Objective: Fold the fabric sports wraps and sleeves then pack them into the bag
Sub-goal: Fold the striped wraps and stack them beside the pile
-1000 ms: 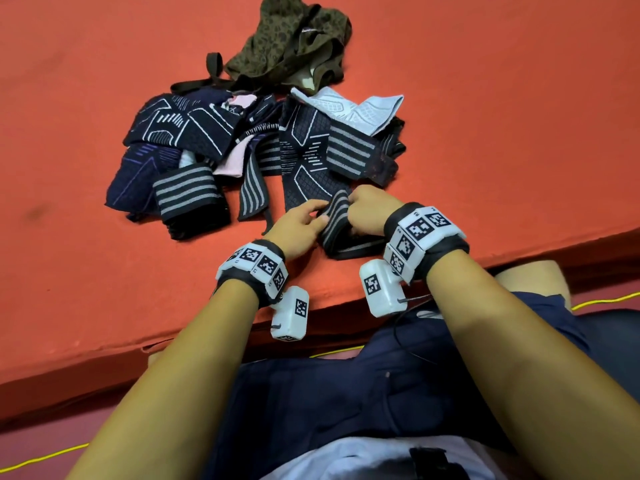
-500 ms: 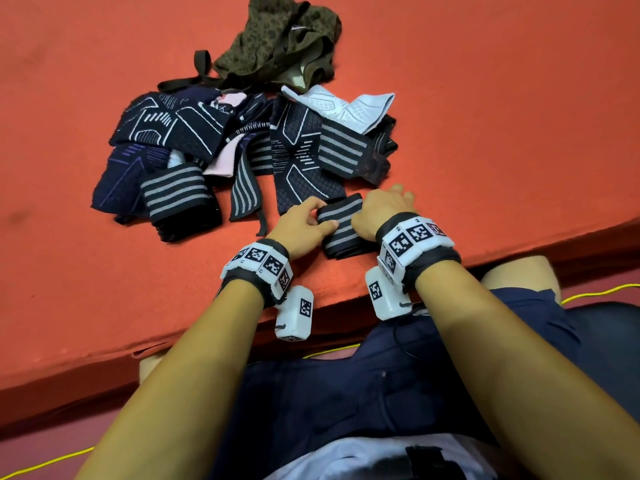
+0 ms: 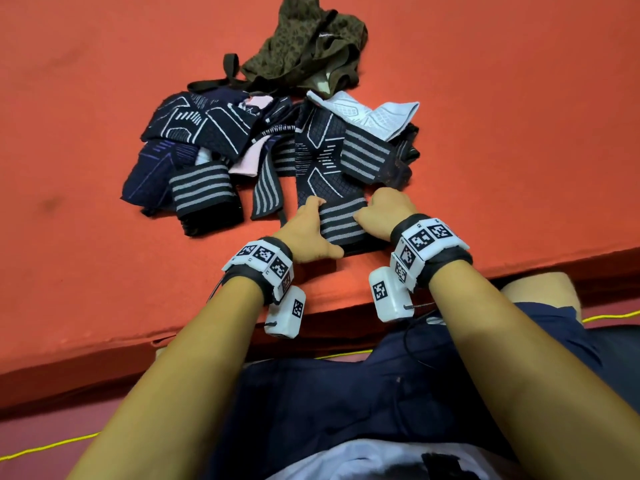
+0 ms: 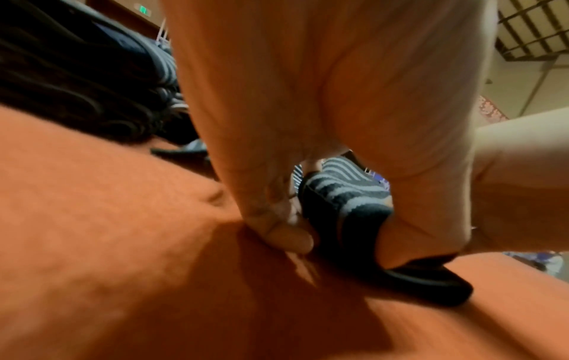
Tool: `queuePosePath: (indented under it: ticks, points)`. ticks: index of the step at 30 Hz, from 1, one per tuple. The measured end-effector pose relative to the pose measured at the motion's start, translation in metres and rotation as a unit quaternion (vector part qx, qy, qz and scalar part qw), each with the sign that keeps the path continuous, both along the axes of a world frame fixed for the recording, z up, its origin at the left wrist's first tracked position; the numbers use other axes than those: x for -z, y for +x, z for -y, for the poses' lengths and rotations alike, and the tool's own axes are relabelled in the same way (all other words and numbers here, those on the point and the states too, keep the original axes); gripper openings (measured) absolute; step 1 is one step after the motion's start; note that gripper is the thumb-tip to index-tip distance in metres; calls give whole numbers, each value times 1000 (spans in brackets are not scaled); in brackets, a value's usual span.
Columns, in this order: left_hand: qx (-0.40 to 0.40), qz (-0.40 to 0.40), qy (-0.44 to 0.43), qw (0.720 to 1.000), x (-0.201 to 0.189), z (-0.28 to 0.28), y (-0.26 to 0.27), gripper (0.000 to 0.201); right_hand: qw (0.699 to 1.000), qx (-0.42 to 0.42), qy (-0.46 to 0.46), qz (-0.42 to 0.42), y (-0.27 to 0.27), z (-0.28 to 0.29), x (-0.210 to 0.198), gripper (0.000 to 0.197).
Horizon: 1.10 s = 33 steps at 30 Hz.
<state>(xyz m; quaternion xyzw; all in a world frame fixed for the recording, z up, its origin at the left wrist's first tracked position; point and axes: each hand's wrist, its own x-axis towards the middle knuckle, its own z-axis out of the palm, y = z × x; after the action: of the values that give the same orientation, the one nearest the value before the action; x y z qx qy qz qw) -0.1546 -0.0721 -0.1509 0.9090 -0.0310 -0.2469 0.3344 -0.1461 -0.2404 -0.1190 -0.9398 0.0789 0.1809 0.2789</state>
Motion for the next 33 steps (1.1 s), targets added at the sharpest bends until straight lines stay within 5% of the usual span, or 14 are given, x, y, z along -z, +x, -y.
queuePosePath:
  ticks: [26, 33]
  points:
    - [26, 27, 28, 999, 7, -13, 2, 96, 997, 52, 63, 16, 6, 11, 28, 31]
    - [0, -10, -52, 999, 9, -15, 5, 91, 993, 71, 82, 36, 7, 11, 35, 22]
